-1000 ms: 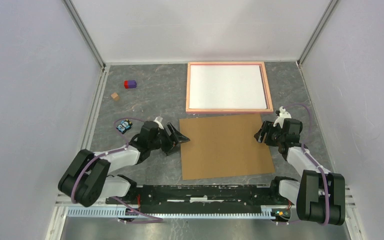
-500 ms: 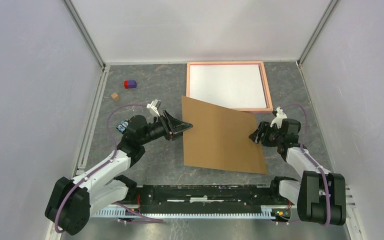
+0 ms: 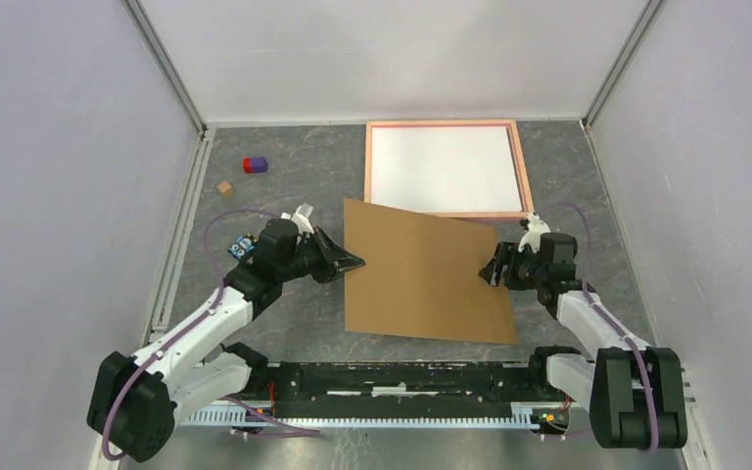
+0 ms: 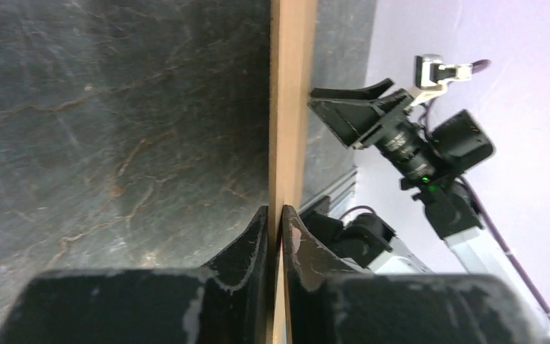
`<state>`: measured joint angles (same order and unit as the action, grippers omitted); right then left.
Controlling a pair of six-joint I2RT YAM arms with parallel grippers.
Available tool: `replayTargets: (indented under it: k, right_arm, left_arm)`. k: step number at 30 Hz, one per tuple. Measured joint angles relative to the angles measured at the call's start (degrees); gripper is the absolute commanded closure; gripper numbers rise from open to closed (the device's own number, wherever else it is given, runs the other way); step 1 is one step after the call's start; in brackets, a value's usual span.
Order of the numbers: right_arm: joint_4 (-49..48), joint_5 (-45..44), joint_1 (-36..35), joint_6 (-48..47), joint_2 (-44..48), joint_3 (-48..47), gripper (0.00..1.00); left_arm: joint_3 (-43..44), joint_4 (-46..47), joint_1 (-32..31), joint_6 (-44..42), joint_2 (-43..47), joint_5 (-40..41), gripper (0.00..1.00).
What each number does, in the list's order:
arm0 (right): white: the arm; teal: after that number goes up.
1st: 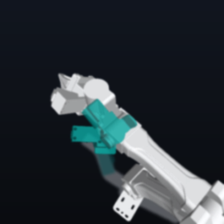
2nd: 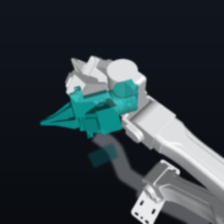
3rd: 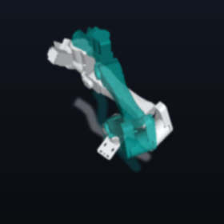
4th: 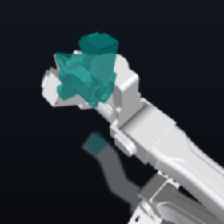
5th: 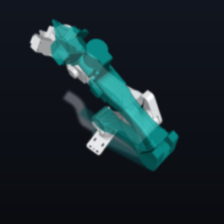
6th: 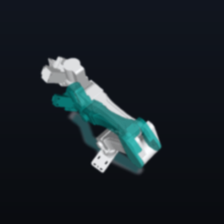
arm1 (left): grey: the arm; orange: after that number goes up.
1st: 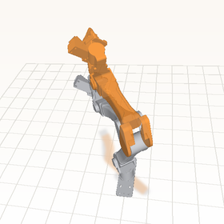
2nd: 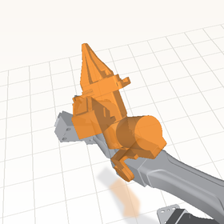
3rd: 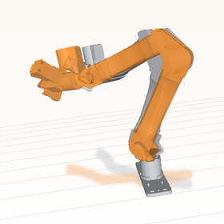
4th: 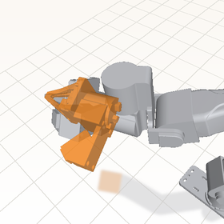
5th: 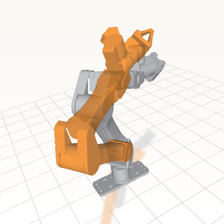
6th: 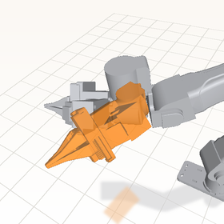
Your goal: Put the photo into the frame
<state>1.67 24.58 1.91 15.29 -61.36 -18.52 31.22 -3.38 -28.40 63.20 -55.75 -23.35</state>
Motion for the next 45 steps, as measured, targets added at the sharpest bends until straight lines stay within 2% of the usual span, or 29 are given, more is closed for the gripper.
replayTargets:
  k: [3,10,15,19,24,30,32,34,38,41,45]
  right_arm:
    - [2.86,-4.35,-5.31,-0.59,0.61,-1.70,0.24]
    - [13.90,-16.24,-19.76,-2.36,2.45,-10.40,0.21]
    - [19.37,-23.67,-25.55,-3.61,2.32,-16.31,0.16]
    - [21.35,-26.73,-29.20,-3.58,2.12,-17.90,0.14]
    - [22.12,-26.71,-31.82,-2.80,0.61,-19.26,0.12]
    - [21.79,-26.56,-34.71,-1.53,0.09,-20.26,0.11]
    - [21.29,-26.58,-37.42,-1.33,-0.24,-20.92,0.11]
    - [20.24,-26.97,-41.55,-1.14,-1.09,-22.10,0.11]
    - [15.87,-31.15,-54.12,-1.20,-4.22,-26.36,0.11]
    - [9.57,-37.55,-66.31,-2.99,-8.15,-30.75,0.11]
    - [-0.55,-46.64,-78.58,-7.37,-14.78,-35.71,0.11]
  left_arm:
    - [0.09,-1.66,0.02,-1.29,-0.50,0.79,0.97]
    - [3.52,-5.64,0.02,-3.41,0.09,1.62,0.98]
    - [9.99,-15.91,0.11,-8.02,2.73,4.13,0.98]
    - [21.94,-30.86,0.31,-13.57,4.31,10.69,0.98]
    - [41.64,-48.81,0.33,-22.25,4.92,23.96,0.98]
    - [64.04,-64.85,0.63,-31.63,1.73,40.92,0.98]
    - [68.70,-68.52,0.92,-33.42,0.28,44.92,0.98]
    - [71.73,-71.23,0.96,-34.10,-1.49,47.71,0.98]
    - [71.71,-71.17,1.05,-34.05,-5.29,49.72,0.98]
    - [71.17,-67.49,1.05,-33.97,-7.17,50.21,0.98]
    - [70.86,-66.14,1.03,-33.92,-8.66,50.05,0.98]
